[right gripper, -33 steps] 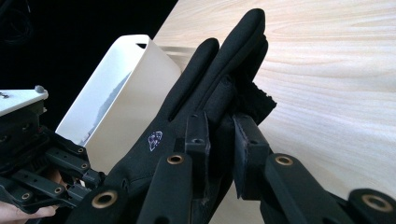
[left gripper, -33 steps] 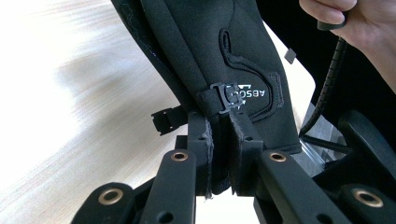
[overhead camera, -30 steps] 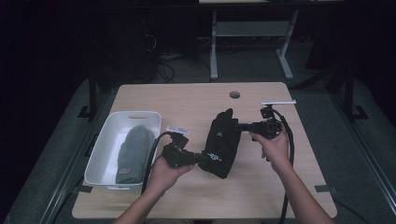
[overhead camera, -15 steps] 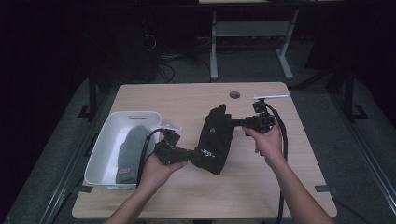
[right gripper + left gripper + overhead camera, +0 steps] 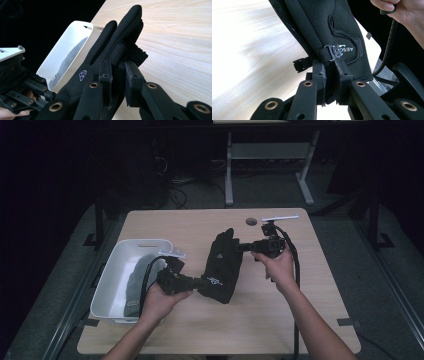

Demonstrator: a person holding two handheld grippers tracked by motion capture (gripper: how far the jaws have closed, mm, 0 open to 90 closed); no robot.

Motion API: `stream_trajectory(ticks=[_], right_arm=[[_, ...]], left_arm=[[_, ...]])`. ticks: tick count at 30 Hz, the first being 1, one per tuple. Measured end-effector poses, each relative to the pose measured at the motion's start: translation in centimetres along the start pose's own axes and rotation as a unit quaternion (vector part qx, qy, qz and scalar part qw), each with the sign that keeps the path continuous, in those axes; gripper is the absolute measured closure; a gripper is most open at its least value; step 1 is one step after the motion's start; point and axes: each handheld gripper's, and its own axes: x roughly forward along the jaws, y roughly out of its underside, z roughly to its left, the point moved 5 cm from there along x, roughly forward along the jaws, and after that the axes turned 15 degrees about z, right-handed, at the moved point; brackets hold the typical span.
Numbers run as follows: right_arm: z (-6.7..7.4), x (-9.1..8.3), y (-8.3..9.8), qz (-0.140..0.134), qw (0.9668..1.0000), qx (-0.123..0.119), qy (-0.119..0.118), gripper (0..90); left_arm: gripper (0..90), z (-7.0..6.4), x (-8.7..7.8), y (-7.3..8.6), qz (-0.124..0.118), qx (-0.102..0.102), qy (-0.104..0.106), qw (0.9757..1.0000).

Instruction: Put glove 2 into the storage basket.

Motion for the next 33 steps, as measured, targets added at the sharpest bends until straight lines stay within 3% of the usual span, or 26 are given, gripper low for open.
stream_trajectory(ticks=[33], right_arm=[[2.8,2.2,-2.4,0.012,0.9996,-0.025,-0.006,77.8]], left_arm=[[81.1,1.1,-3.3,1.4,-0.018,-0.008,-0.013,0.9997]])
